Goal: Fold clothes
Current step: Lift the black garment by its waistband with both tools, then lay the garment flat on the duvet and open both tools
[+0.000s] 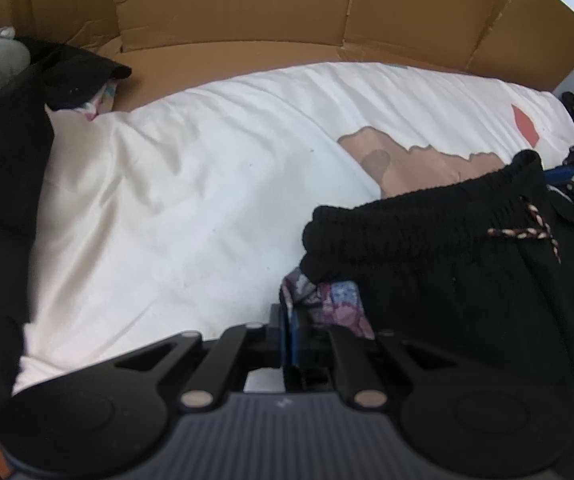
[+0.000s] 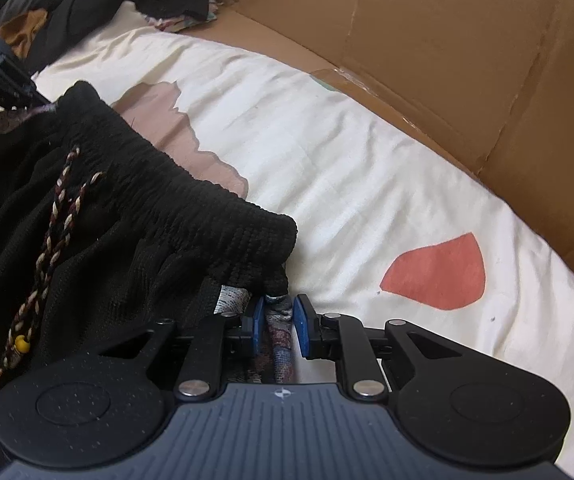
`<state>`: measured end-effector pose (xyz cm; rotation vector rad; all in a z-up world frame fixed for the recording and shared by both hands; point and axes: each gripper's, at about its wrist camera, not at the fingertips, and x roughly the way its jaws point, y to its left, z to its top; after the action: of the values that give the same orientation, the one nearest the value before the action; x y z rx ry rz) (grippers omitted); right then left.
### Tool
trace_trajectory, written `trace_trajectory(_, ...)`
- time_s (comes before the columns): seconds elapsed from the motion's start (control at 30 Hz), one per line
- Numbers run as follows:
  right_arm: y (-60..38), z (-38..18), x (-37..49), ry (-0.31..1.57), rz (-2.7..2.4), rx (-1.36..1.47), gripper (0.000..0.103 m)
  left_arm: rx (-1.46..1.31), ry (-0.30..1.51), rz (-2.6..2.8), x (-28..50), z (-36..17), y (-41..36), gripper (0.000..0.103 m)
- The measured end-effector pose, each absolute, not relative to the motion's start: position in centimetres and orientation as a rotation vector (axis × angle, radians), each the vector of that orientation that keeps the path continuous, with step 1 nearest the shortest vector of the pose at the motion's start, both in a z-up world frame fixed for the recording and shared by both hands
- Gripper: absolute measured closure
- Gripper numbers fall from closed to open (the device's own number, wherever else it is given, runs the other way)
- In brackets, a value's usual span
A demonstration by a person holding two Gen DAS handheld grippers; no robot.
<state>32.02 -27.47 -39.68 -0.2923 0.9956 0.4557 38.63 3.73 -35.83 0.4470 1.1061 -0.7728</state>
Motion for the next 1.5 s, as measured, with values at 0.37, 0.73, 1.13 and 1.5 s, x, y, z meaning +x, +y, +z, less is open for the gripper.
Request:
trace_trajectory(0.37, -29.2, -37.4, 32.7, 0.987, 0.366, -0.254, 0.103, 0.482, 1.013, -0.770, 39.0, -33.8, 3.6, 0.100)
trace_trajectory(0.73, -28.1, -33.4, 34.6, 0.881, 0.233, -0.409, 0.103, 0.516, 0.870, -0.763, 40.7, -30.3, 1.2, 0.100)
trace_trajectory(1.13, -26.9, -30.5, 39.5, 0.810, 0.097, -0.532, 0.103, 0.533, 0.797, -0.715, 44.5, -28.8, -1.3, 0.100)
trace_trajectory(1.5, -25.2, -31.9, 44.7, 0.849, 0.053, -0.587, 0.103, 0.569, 0.784, -0.641, 47.6, -30.0, -2.3, 0.100)
